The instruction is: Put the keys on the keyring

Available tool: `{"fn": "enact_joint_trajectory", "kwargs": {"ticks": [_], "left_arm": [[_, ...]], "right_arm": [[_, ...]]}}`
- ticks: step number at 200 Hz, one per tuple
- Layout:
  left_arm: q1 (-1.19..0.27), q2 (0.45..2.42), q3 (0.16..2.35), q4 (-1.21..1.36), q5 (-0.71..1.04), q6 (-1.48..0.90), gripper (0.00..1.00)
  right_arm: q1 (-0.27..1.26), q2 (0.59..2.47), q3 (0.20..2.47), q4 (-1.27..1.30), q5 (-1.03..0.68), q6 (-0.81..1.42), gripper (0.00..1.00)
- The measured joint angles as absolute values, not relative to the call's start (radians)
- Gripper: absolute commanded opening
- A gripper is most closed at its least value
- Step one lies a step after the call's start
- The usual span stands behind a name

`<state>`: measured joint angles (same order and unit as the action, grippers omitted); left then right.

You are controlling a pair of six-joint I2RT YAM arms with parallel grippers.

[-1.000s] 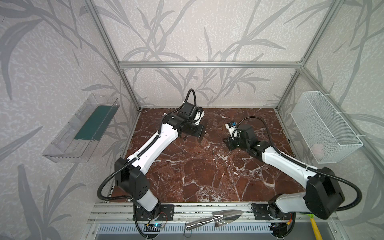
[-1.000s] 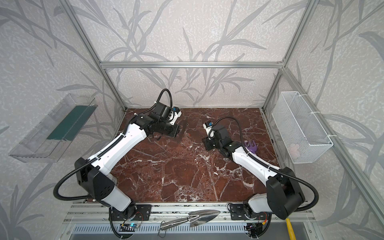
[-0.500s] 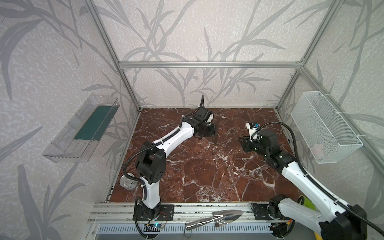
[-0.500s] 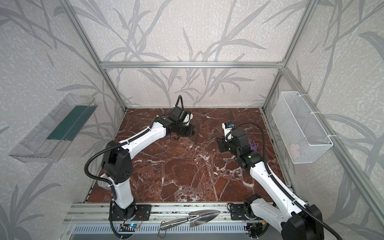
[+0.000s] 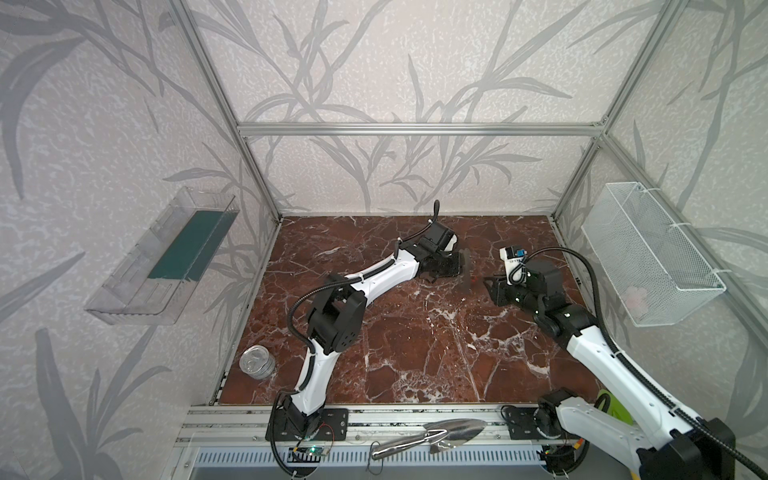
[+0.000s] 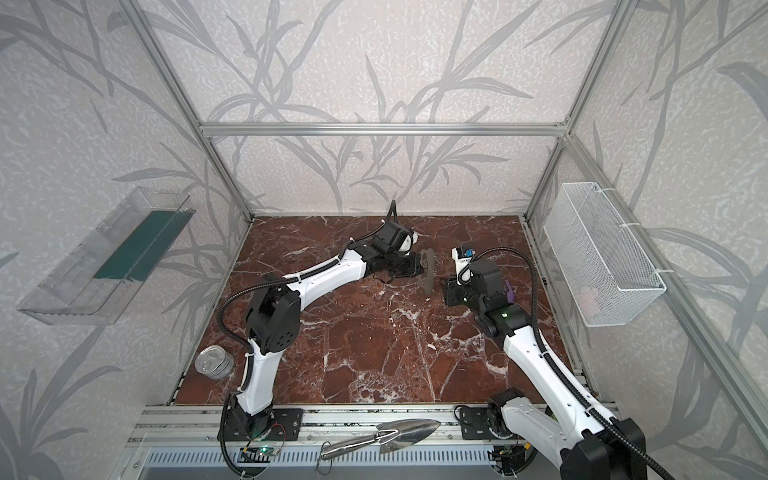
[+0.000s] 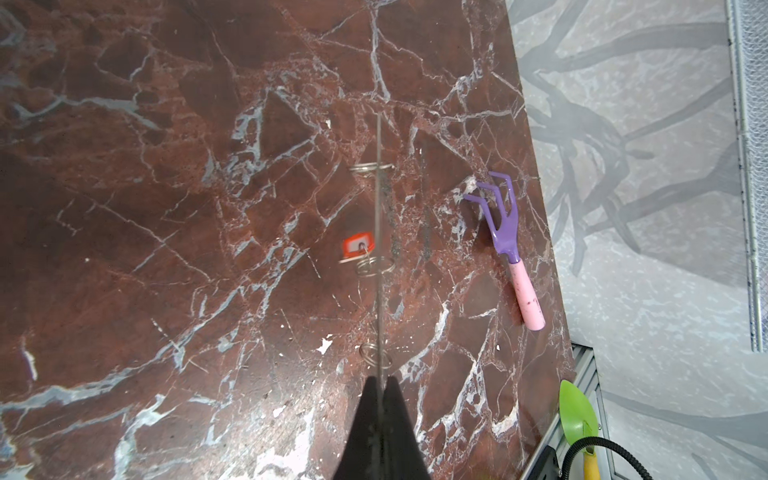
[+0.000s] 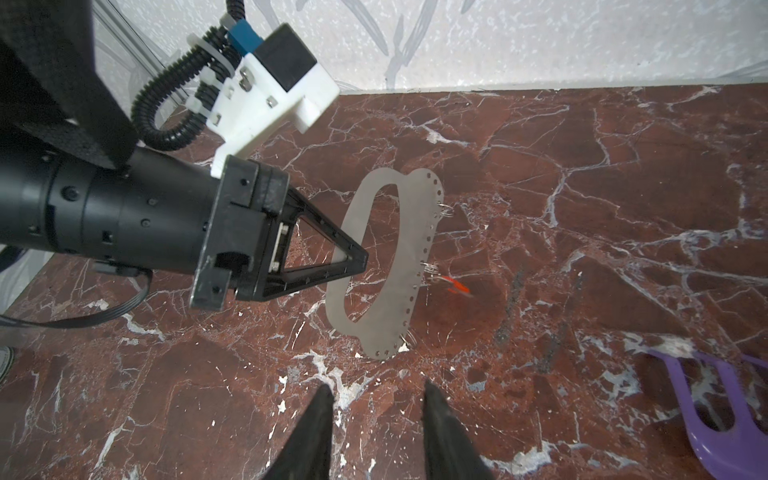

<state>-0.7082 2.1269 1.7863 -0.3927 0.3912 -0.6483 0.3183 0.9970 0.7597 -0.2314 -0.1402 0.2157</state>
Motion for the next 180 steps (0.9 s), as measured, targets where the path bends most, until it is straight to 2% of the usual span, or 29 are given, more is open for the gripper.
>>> {"fn": "enact_joint_trajectory", "kwargs": {"ticks": [173,180], "left_arm": [[-0.55,2.106,1.571,-0.373,0.444,-0.592,0.0],[-0.548,2.103,1.564,-0.371,0.449,-0.591,0.04]], "right_arm": [[0.311,0.994,0.76,-0.238,-0.141,0.216,0.37],[0.311,0.994,0.76,-0.238,-0.141,0.216,0.37]]}}
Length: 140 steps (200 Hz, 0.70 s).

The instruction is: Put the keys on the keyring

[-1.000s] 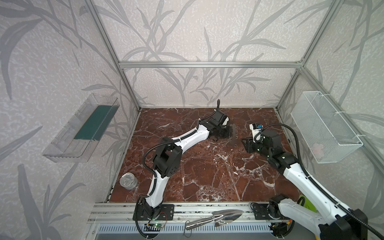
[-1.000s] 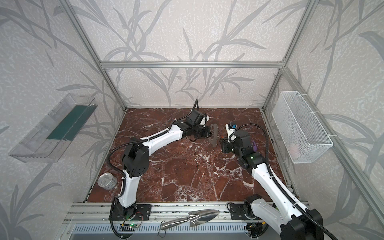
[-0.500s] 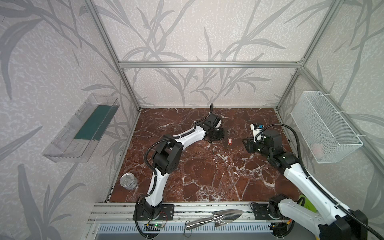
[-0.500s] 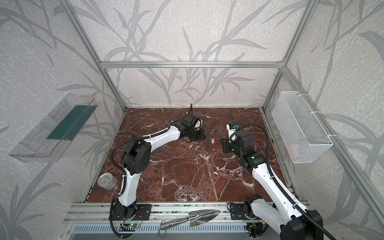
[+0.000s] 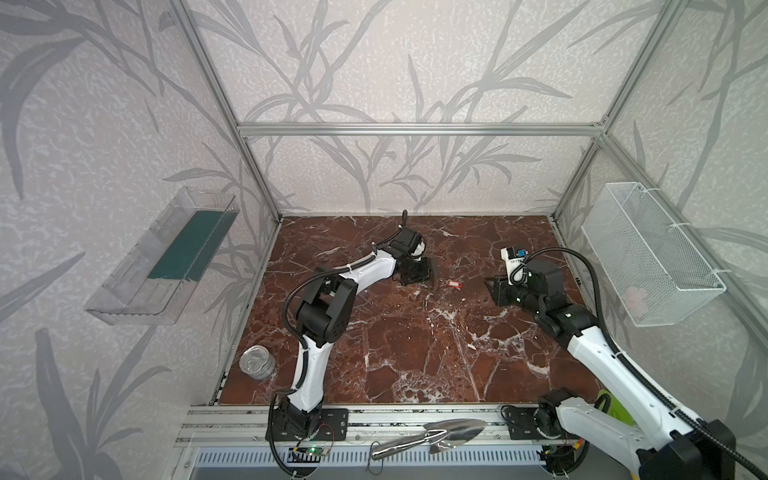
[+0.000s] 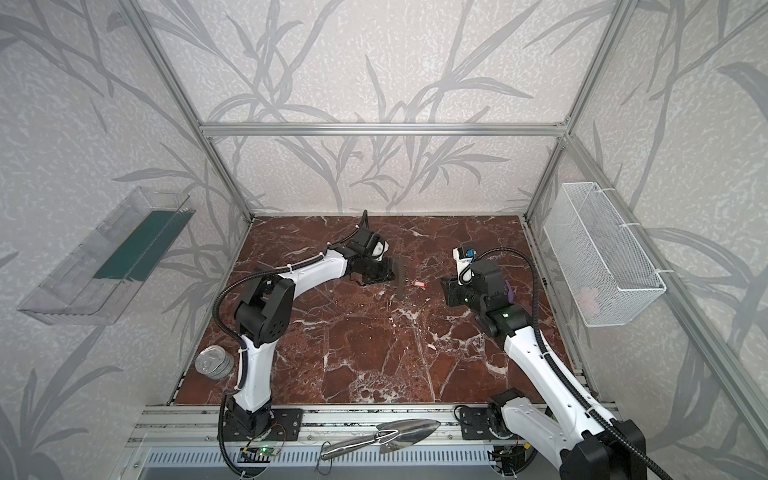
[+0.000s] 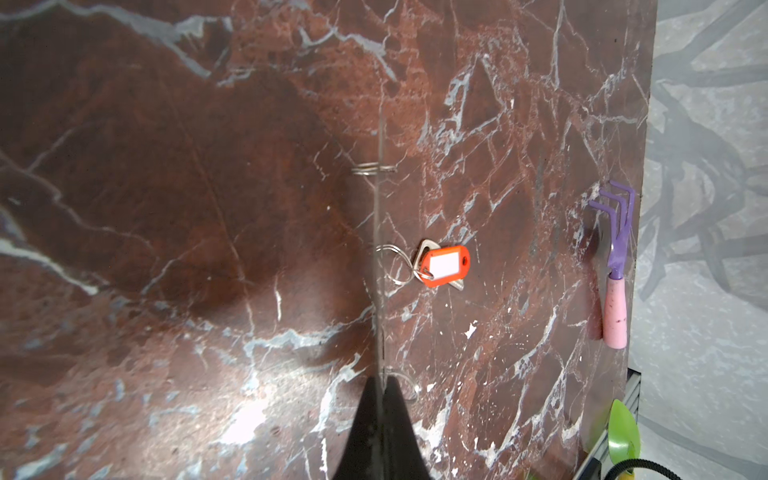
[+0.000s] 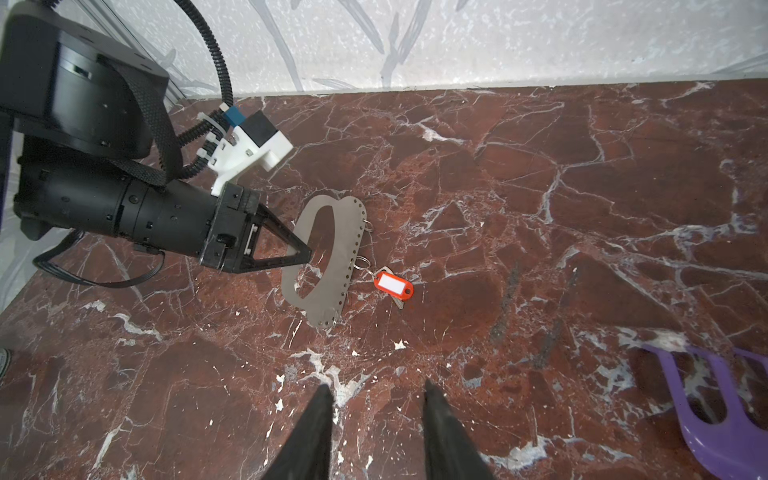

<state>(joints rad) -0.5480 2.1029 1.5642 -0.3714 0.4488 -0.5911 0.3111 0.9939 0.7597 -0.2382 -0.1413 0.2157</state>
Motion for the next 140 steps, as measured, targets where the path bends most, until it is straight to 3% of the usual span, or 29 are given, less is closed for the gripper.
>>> {"fn": "enact_joint_trajectory", "kwargs": {"ticks": [18,38,140], "left_arm": [[-0.545,2.096,1.554,-0.373,0.451,-0.582,0.15],[-0.54,2.095,1.538,-0.38,0.443,-0.574,0.2],[-0.486,2.029,1.423,-0.403,0.408,-0.527,0.25]], "right_arm": [[0.311,0.994,0.76,-0.238,-0.141,0.216,0.37],[0.311,0.994,0.76,-0.239,-0.141,0.216,0.37],[0.311,0.995,0.76,-0.249,-0.139,0.214,0.38]]}}
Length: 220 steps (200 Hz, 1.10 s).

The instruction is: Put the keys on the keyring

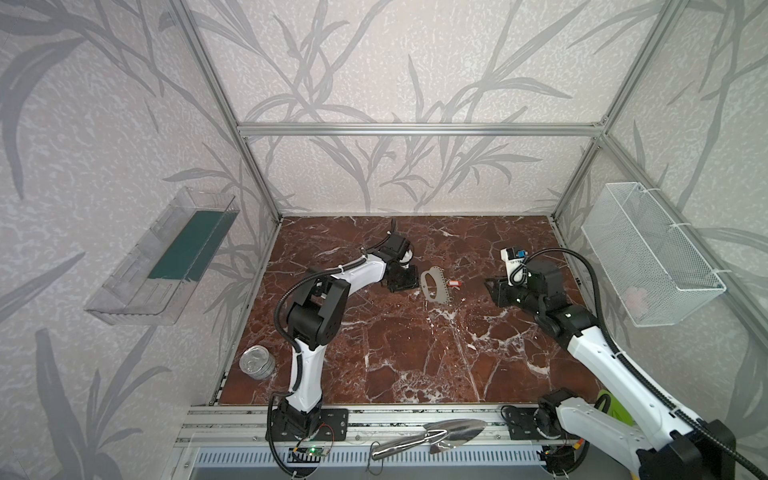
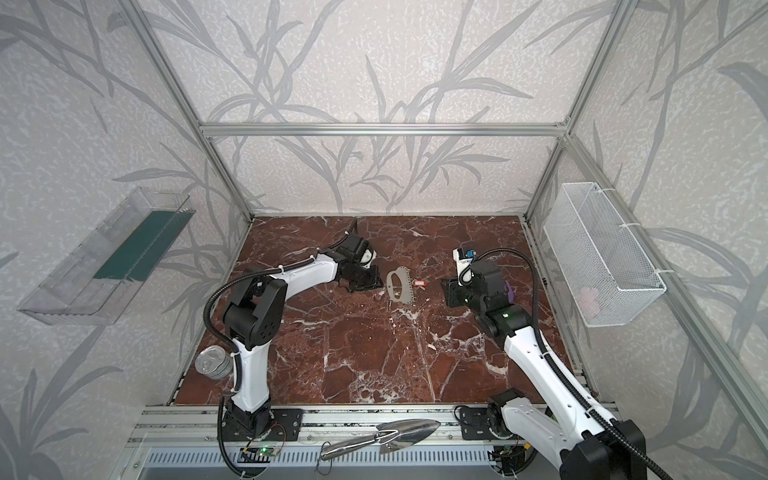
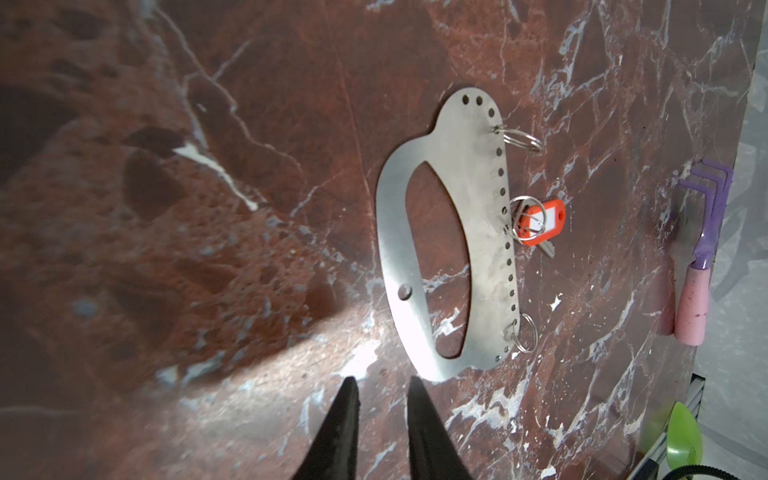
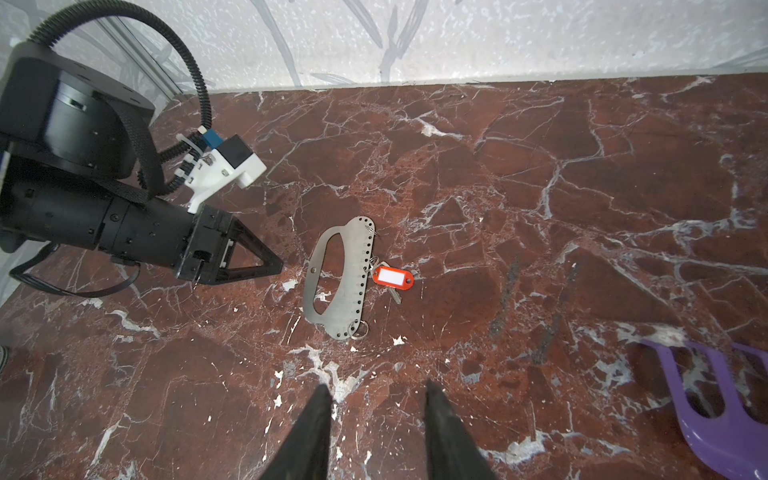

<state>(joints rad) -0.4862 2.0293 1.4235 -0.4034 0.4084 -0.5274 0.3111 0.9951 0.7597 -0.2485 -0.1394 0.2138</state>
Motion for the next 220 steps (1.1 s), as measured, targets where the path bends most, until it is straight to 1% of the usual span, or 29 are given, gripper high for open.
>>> {"fn": "enact_joint_trajectory", "kwargs": {"ticks": [31,57,81,111,142,159,180,220], "left_arm": [[-0.47,1.981,1.395,-0.419,0.389,-0.507,0.27],[-0.461,1.93,1.366,-0.421,0.372,-0.473,0.26],[-0.452,1.862,1.34,-0.446,0.324,-0.426,0.26],[-0.432,1.744,1.325,-0.471,0.252,-0.375,0.29],[-0.396,1.607,1.309,-0.492,0.162,-0.326,0.37],[-0.376,1.531,1.275,-0.495,0.119,-0.299,0.45],[-0.347,1.449,1.229,-0.506,0.078,-0.272,0.52],[-0.281,1.333,1.169,-0.516,0.032,-0.241,0.59]], "right_arm": [[0.311,1.005,0.76,-0.249,-0.139,0.214,0.39],[0.311,1.011,0.76,-0.249,-0.139,0.214,0.4],[0.31,1.011,0.76,-0.249,-0.139,0.213,0.42],[0.305,1.016,0.76,-0.248,-0.139,0.216,0.48],[0.3,1.033,0.76,-0.246,-0.141,0.222,0.54],[0.3,1.034,0.756,-0.236,-0.144,0.231,0.57],[0.299,1.035,0.748,-0.221,-0.157,0.241,0.59],[0.299,1.071,0.742,-0.178,-0.186,0.258,0.62]]}}
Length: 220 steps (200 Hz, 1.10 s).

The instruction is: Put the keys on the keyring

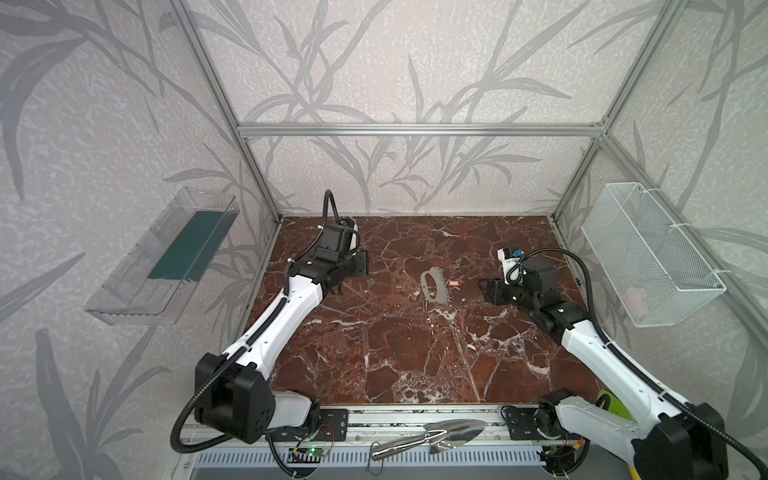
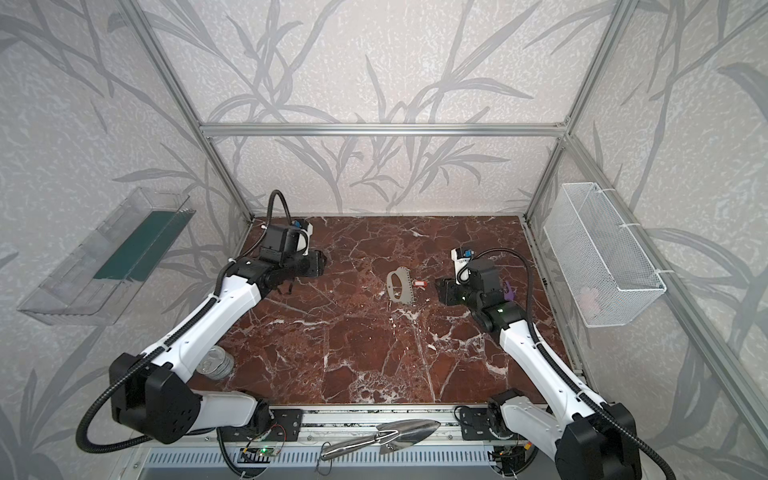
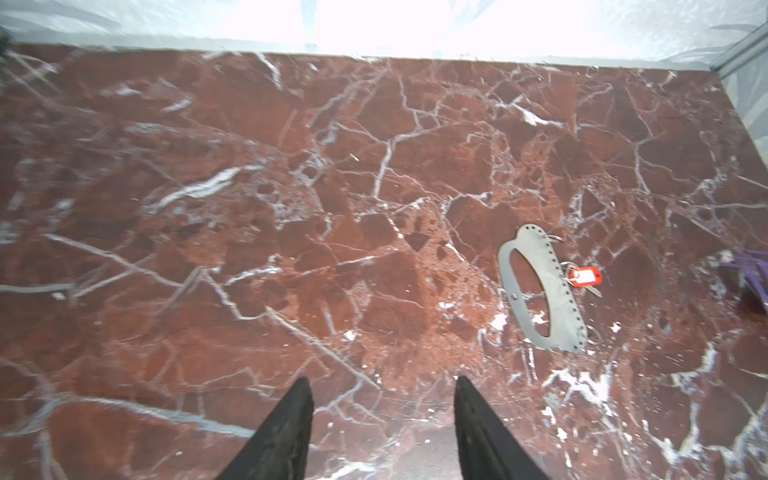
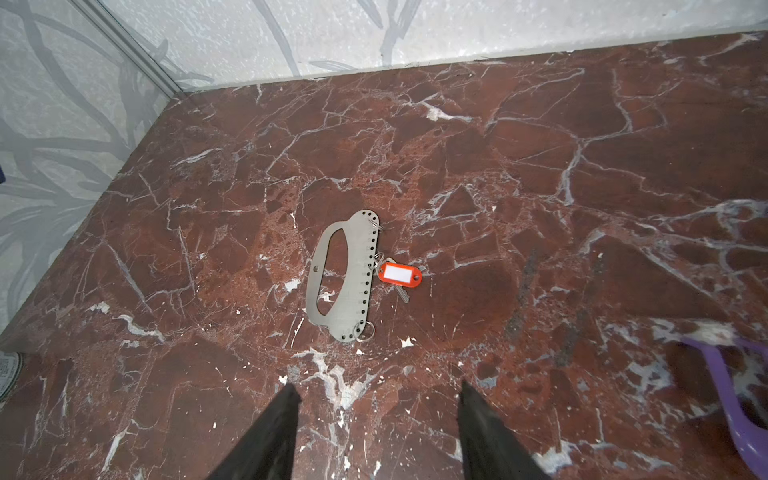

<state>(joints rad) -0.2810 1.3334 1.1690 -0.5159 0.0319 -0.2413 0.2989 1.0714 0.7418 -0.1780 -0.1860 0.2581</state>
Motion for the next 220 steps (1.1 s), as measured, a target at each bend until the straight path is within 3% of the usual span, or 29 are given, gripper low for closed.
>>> {"fn": "enact_joint_trajectory", "kwargs": {"ticks": [16,32,38,42,45,51,155,220], "left_arm": [[-0.26,1.306,1.156,-0.518,0.012,-0.234,0.61],[-0.245,1.294,1.152,-0.522,-0.004,-0.228,0.67],[-0.241,1.293,1.151,-0.523,-0.007,-0.224,0.77],[-0.239,1.293,1.151,-0.523,-0.009,-0.226,0.84],[-0.238,1.293,1.151,-0.524,-0.01,-0.22,0.96],[-0.235,1.294,1.151,-0.524,-0.011,-0.216,0.99],[-0.139,1.33,1.187,-0.576,-0.014,-0.223,0.99],[-0.112,1.209,0.842,-0.251,-0.259,-0.191,0.99]], "right_arm": [[0.299,1.082,0.734,-0.155,-0.202,0.27,0.66],[0.298,1.09,0.726,-0.13,-0.217,0.286,0.89],[0.298,1.092,0.725,-0.123,-0.221,0.29,1.0],[0.298,1.093,0.725,-0.118,-0.223,0.291,0.99],[0.298,1.094,0.725,-0.115,-0.224,0.292,0.99],[0.297,1.095,0.725,-0.109,-0.228,0.292,0.99],[0.274,1.095,0.725,-0.13,-0.216,0.276,0.99],[0.274,1.089,0.726,-0.181,-0.184,0.233,0.99]]}}
